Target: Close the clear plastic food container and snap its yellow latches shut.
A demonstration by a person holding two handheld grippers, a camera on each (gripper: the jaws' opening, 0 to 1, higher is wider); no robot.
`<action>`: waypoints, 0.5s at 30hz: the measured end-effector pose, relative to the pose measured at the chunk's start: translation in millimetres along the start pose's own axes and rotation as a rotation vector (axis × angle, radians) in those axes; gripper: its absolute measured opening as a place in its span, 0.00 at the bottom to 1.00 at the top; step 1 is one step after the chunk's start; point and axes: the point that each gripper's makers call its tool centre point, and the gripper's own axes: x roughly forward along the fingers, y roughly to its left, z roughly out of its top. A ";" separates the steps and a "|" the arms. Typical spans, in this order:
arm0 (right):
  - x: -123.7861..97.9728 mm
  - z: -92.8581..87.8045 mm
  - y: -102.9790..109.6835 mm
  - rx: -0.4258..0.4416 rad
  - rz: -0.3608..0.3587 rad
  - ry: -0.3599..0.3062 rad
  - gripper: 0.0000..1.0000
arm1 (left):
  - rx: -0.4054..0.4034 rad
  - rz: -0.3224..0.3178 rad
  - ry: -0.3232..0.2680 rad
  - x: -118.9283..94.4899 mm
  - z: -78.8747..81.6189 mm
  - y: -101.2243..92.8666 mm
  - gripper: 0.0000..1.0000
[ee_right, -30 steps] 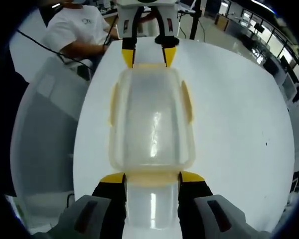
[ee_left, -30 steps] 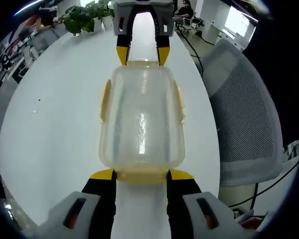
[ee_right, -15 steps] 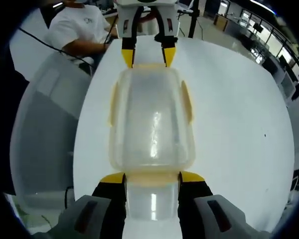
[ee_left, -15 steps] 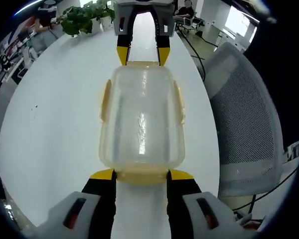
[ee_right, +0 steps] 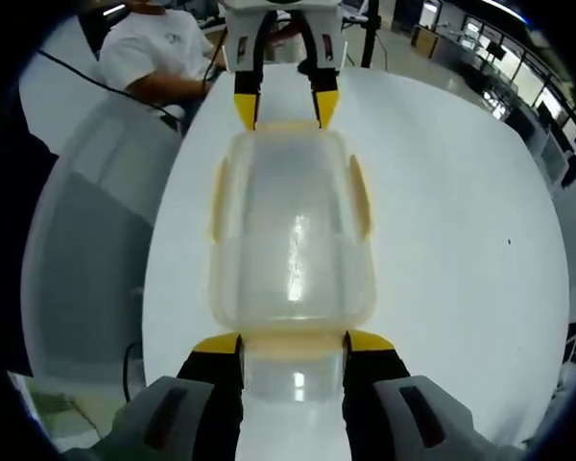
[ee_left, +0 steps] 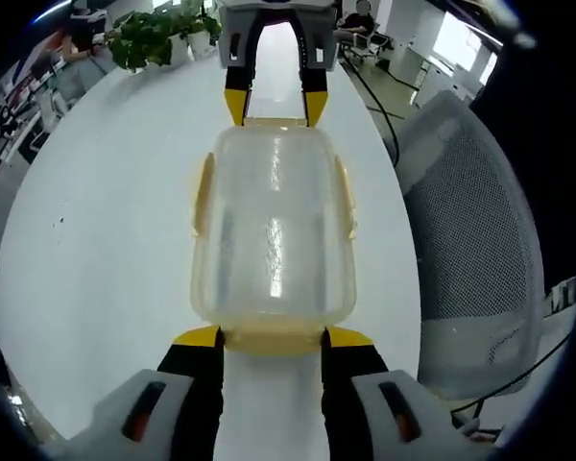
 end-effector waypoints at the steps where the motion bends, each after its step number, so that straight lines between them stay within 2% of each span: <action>1: -0.1 -2.8 0.5 0.001 0.002 0.002 0.39 | 0.002 -0.001 0.002 0.7 1.8 -0.2 0.38; 15: -9.5 -35.6 -1.9 0.003 0.011 0.008 0.39 | -0.003 -0.008 0.008 16.4 31.6 1.4 0.38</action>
